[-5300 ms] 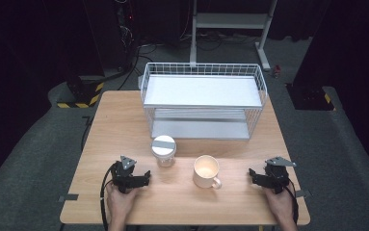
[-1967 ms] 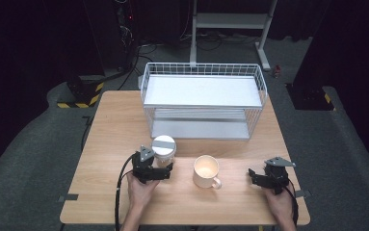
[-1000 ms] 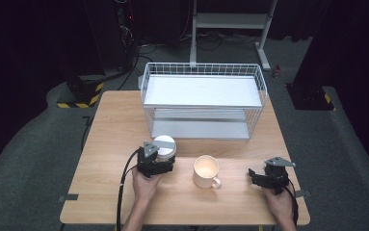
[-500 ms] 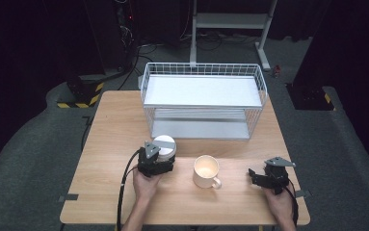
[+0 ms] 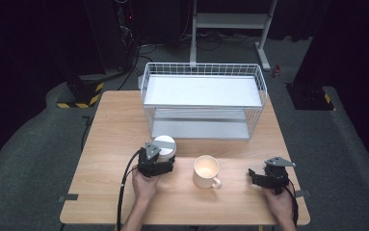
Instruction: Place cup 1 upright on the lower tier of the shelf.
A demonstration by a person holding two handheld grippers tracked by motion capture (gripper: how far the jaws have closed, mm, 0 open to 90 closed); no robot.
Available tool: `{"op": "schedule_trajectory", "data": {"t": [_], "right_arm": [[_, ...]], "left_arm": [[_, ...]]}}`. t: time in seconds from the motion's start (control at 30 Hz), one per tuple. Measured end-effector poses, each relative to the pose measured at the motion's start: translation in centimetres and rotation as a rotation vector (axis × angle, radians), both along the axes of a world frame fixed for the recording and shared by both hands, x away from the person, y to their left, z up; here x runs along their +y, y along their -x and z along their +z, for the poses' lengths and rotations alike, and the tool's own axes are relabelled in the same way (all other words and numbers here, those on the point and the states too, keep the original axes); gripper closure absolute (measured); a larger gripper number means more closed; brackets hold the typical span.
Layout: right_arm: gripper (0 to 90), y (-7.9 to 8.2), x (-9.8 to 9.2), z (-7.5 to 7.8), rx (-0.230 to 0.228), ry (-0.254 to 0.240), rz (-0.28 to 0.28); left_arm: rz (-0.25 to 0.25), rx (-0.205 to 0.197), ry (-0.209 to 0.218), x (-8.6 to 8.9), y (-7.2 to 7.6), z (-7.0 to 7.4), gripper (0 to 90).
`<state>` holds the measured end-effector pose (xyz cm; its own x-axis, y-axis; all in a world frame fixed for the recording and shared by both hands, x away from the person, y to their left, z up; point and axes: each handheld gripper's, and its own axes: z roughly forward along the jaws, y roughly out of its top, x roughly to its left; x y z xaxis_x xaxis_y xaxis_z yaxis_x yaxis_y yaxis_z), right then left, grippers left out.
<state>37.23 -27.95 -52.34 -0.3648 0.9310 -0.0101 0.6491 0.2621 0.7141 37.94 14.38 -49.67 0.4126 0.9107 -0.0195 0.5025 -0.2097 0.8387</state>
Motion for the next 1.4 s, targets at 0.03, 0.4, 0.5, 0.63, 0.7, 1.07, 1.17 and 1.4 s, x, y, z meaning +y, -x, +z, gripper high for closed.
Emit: {"op": "schedule_trajectory", "data": {"t": [0.03,0.4,0.5,0.63,0.7,1.07,1.17,1.4], "right_arm": [[20.9,0.0,0.0,0.0,0.0,0.0,0.0],[20.9,0.0,0.0,0.0,0.0,0.0,0.0],[20.9,0.0,0.0,0.0,0.0,0.0,0.0],[20.9,0.0,0.0,0.0,-0.001,0.001,0.001],[20.9,0.0,0.0,0.0,0.0,0.0,0.0],[20.9,0.0,0.0,0.0,0.0,0.0,0.0],[20.9,0.0,0.0,0.0,0.0,0.0,0.0],[20.9,0.0,0.0,0.0,-0.001,0.001,0.001]], "left_arm": [[-0.001,0.0,-0.001,0.0,0.0,0.0,19.1],[-0.004,0.006,0.014,0.1,0.0,0.0,19.2],[-0.008,0.006,0.014,0.1,0.0,0.1,19.2],[-0.009,0.003,0.013,0.0,0.1,0.1,19.2],[-0.01,0.002,0.013,0.0,0.1,0.1,19.2],[-0.016,0.01,0.028,0.0,0.1,0.3,19.2],[-0.024,0.011,0.015,-0.1,0.0,0.6,19.3],[-0.048,0.004,0.029,-0.5,-0.3,1.3,19.2]]}}
